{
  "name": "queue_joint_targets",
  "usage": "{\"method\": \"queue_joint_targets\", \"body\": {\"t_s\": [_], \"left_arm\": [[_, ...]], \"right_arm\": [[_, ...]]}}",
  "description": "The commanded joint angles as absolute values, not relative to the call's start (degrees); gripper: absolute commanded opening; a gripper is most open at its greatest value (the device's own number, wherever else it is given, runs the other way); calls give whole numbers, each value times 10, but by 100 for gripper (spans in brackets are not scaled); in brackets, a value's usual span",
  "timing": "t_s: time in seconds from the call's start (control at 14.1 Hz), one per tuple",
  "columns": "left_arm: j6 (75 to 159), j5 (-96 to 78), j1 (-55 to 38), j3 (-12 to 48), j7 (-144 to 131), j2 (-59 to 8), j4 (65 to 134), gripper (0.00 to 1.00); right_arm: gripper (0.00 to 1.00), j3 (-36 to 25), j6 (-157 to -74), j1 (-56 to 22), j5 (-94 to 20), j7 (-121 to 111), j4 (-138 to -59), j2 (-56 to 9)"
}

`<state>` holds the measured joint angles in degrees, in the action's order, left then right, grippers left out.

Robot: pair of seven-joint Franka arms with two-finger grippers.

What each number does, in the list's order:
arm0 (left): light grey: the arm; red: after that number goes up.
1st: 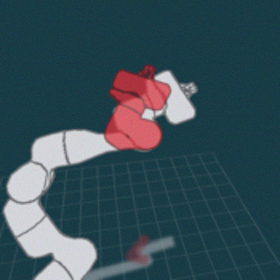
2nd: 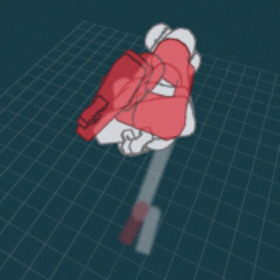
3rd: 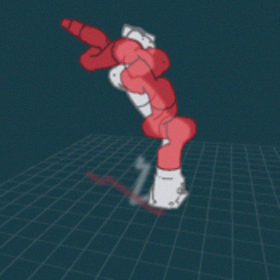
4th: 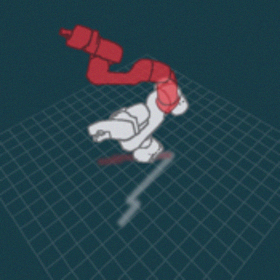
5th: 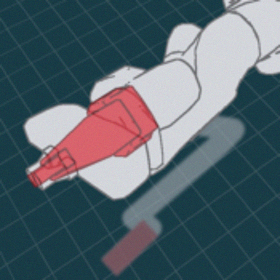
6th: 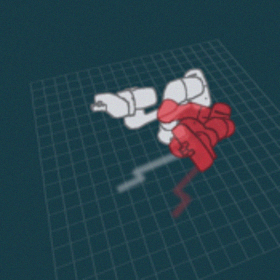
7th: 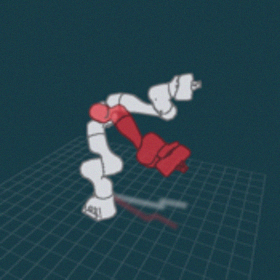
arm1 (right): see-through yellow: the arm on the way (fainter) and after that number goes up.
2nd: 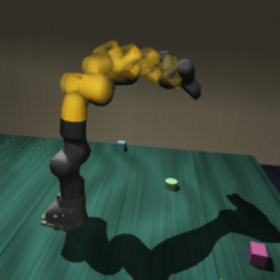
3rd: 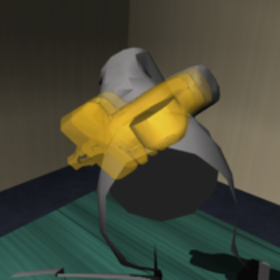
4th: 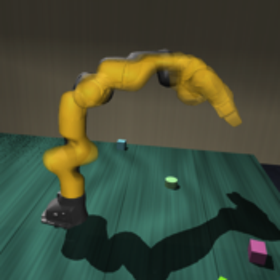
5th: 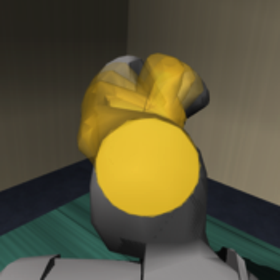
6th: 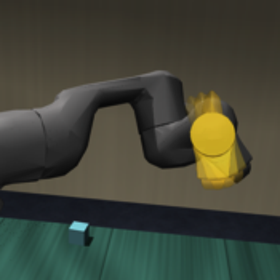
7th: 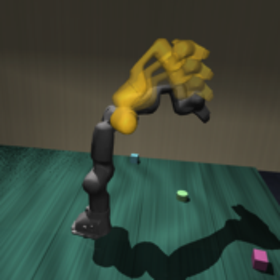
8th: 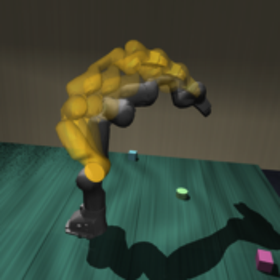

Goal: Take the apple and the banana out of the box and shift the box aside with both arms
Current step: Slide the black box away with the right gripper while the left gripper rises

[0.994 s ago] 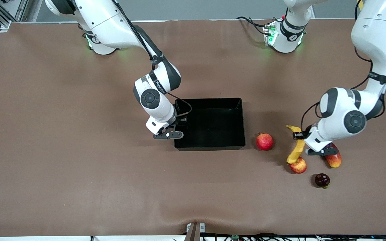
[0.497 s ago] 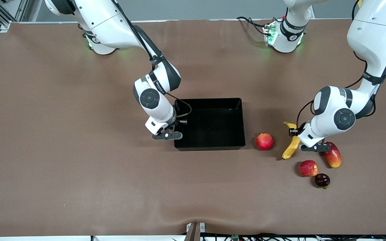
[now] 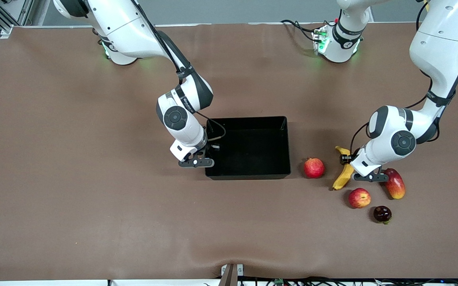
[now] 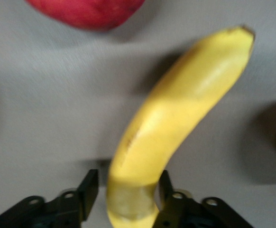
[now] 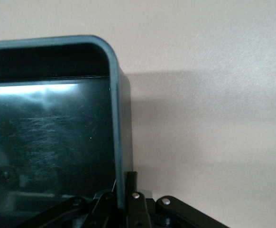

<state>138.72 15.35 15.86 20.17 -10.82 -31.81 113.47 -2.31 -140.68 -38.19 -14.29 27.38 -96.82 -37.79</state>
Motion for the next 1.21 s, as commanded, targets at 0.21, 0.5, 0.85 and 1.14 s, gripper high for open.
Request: {"method": "queue_joint_targets", "body": {"t_s": [0.21, 0.5, 0.85, 1.14], "left_arm": [[1273, 157, 163, 210, -117, -213, 1032, 100], [1122, 159, 162, 210, -108, -182, 892, 100], [959, 131, 162, 234, -95, -101, 834, 100], [874, 75, 161, 234, -93, -35, 838, 100]], "right_arm": [[0, -19, -1352, -311, -143, 262, -972, -310], [0, -19, -1308, -224, -143, 167, -972, -285], [0, -20, -1269, -114, -142, 86, -974, -269], [0, -21, -1269, -11, -142, -36, -981, -269]]}}
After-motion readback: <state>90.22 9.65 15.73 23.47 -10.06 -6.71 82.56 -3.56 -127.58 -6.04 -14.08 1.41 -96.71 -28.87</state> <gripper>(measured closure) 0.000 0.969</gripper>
